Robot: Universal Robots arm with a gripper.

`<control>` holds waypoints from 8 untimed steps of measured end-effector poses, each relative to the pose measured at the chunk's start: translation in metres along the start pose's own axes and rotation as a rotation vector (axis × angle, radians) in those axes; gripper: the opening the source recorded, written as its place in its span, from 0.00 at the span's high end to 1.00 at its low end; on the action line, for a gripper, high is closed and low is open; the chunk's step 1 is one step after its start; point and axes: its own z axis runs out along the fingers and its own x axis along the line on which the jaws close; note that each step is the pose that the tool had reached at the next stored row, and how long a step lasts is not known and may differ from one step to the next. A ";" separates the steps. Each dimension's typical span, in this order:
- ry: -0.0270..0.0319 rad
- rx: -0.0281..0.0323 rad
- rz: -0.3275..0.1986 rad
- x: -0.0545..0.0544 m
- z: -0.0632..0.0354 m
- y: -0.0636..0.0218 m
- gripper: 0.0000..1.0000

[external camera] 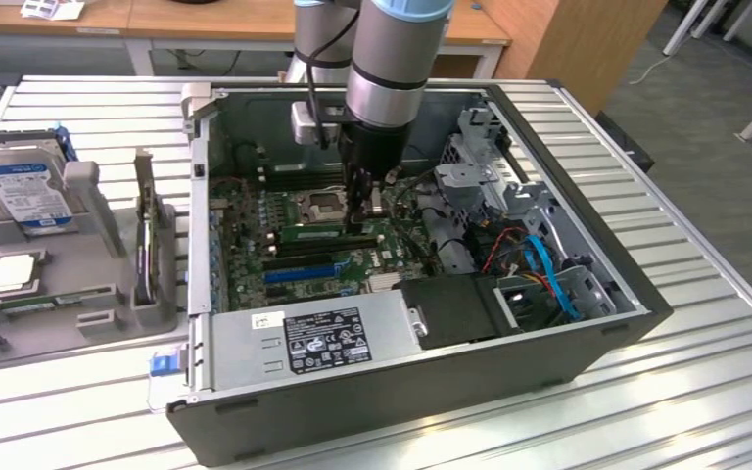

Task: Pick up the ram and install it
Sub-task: 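Insert the ram into the slot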

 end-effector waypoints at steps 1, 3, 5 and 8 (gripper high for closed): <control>0.0001 0.0013 0.000 0.000 0.0000 0.0000 0.88; 0.0002 0.0024 0.000 0.000 -0.0001 0.0001 0.88; 0.0002 0.0025 0.000 0.000 -0.0001 0.0001 0.88; 0.0003 0.0029 0.000 0.000 0.0000 0.0018 0.88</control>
